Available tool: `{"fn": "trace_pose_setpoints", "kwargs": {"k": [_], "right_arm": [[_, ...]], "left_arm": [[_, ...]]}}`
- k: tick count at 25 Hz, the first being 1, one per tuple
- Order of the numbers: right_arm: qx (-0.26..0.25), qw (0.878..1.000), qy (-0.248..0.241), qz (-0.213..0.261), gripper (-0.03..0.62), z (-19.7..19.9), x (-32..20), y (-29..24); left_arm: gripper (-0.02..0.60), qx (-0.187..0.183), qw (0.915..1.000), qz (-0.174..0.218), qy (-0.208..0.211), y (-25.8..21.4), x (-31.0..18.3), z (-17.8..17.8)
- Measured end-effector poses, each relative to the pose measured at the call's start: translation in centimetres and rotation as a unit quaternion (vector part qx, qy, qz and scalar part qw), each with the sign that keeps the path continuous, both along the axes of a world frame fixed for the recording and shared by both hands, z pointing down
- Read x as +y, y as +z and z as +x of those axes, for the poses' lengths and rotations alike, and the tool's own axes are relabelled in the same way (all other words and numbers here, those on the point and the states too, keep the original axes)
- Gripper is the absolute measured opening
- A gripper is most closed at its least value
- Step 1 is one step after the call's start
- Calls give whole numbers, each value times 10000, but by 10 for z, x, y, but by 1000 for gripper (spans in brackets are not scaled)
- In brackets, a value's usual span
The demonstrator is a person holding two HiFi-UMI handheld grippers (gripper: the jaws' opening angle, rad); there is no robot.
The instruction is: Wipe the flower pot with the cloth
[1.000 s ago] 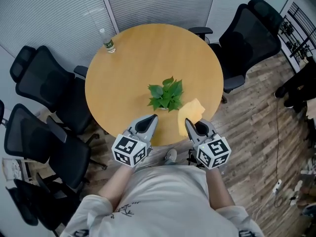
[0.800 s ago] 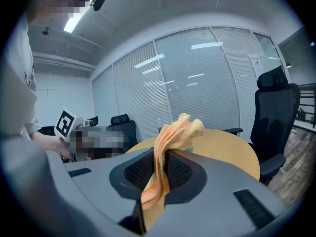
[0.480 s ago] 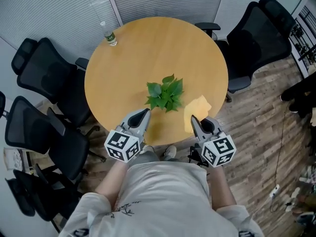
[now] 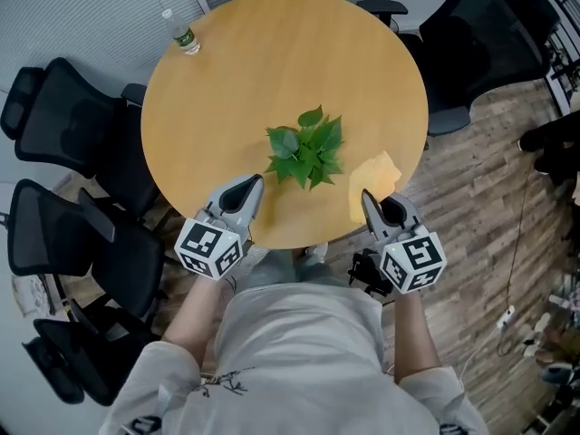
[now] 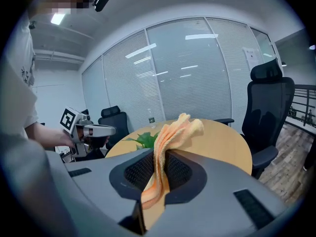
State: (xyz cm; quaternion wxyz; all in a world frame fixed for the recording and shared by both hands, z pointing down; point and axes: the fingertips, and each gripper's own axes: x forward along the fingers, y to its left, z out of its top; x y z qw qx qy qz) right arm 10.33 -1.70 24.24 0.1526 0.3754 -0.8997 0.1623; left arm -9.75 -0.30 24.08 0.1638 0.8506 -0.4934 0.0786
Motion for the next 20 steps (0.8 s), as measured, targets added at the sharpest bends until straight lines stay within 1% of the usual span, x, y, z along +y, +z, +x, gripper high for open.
{"fn": "trace_pose_setpoints", "kwargs": {"k": [6,13,14,17,20], "right_arm": [[157,9996,113,-189,44,-4,-16,28],[358,9982,299,-365,44,-1,-40,66],[391,9981,299,-377,44,-1,-43,72],[463,9976,294,-416,44,-2,-51,88],[543,9971,300,-445,44,-2,-57,104]], "left_arm": [[11,-16,9998,-61,184,28,-18,-13],[20,128,9992,-196,316,64,-24,-22],[39,160,9990,-203,359,69,-25,-23],[122,234,9980,-259,530,87,-27,-23],[189,194,9964,-307,769,106,-27,-20]]}}
